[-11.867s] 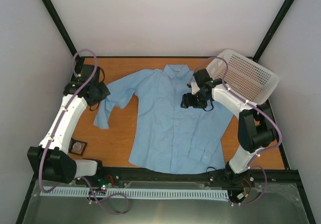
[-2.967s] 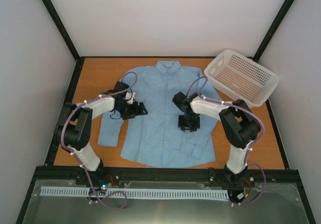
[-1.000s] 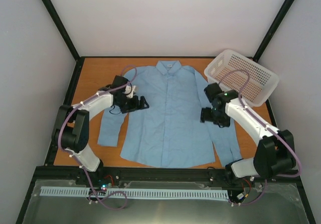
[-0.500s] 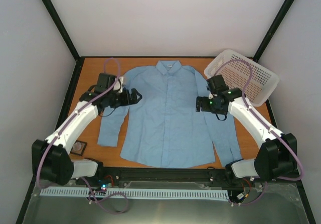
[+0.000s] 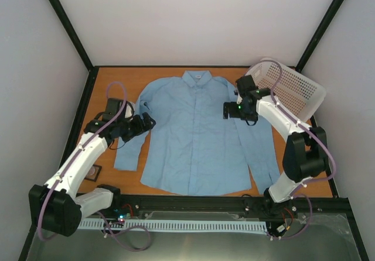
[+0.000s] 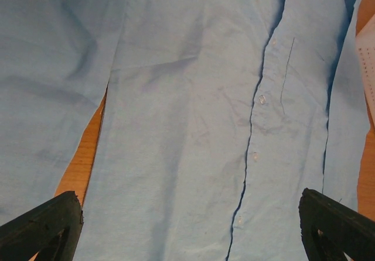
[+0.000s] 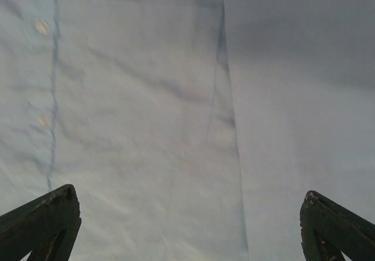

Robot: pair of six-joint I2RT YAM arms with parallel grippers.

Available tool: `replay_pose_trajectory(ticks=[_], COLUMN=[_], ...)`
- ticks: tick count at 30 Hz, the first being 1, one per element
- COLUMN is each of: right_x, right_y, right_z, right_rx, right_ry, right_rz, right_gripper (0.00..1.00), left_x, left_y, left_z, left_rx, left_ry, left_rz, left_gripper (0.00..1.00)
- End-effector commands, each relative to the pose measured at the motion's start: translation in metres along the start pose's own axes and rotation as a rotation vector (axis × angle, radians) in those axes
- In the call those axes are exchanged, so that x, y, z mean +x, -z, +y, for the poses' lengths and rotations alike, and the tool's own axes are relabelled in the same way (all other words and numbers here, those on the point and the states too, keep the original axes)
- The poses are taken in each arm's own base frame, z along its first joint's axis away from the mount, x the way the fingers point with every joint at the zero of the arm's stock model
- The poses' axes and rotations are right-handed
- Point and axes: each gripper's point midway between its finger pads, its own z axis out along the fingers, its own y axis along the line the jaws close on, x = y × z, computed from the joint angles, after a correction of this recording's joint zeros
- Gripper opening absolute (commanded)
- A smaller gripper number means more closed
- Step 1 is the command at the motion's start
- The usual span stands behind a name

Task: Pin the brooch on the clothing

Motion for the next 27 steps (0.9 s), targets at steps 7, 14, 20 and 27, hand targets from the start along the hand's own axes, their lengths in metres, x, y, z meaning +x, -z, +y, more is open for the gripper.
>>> replay_pose_trajectory(ticks=[7,14,20,27], right_x=[-0.051,-0.107,-0.139,-0.147], right_y=[-0.016,-0.050,-0.092,-0.129], right_z=[0.050,0.056,0.073,0.108], right_rx=[-0.108,0.011,0.045,0.030], right_ry=[0.088,0.002,-0.007,0.039], right_rz=[-0.007,-0.058,-0.054,-0.047], right_gripper=[1.00,0.99,0.98,0.97], left_x=[-0.003,-0.001,0.011,0.014], left_y=[-0.021,-0.039,-0.035,-0.026], left_z=[-0.011,-0.012,-0.014,-0.011], left_rx=[0.068,0.084,0.127,0.108], left_ry=[-0.015,-0.037,-0.032,-0.030], left_rz=[0.065,0.121,0.141,0.126], left_gripper=[1.00,1.00,1.00,1.00])
